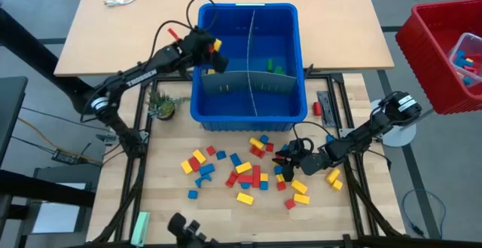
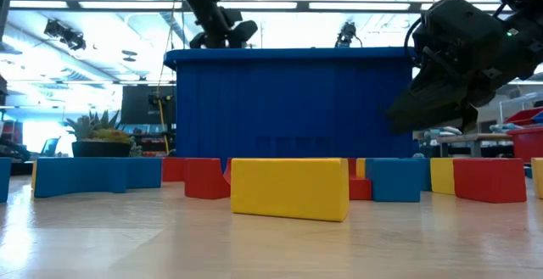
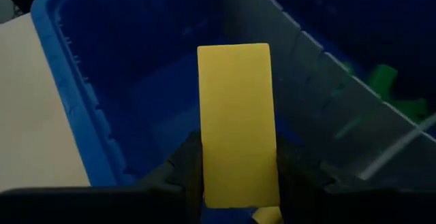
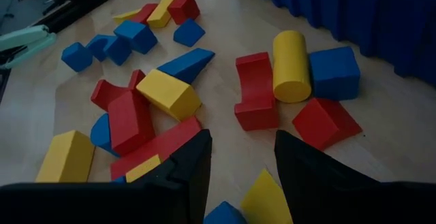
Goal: Sort blocks
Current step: Put the yellow block with the other yellow block into the blue bin
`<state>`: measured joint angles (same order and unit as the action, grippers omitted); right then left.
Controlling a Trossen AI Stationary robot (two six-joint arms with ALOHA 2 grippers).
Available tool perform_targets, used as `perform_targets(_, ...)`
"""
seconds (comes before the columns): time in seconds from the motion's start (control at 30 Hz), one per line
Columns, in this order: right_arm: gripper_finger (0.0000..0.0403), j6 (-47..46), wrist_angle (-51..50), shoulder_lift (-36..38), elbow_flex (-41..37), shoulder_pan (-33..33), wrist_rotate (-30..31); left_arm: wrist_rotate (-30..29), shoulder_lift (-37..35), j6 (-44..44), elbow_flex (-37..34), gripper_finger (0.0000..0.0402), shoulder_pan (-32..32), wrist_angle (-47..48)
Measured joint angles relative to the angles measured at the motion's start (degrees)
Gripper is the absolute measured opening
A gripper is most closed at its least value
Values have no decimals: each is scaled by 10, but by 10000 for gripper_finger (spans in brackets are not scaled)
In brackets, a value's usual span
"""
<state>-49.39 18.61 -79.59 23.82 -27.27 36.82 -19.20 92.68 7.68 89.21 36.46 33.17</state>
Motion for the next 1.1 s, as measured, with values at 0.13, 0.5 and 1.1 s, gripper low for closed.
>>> perform_targets(0.13,151,0,0,0,0,0,0,0,4,0,0,173,12,-5)
perform_targets(0.5,151,0,-3,0,0,0,4,16,-1,0,0,237,7,6)
perform_targets(1.1,151,-5,-8,0,0,0,-11,-4,-171,143,0,238,-248,298)
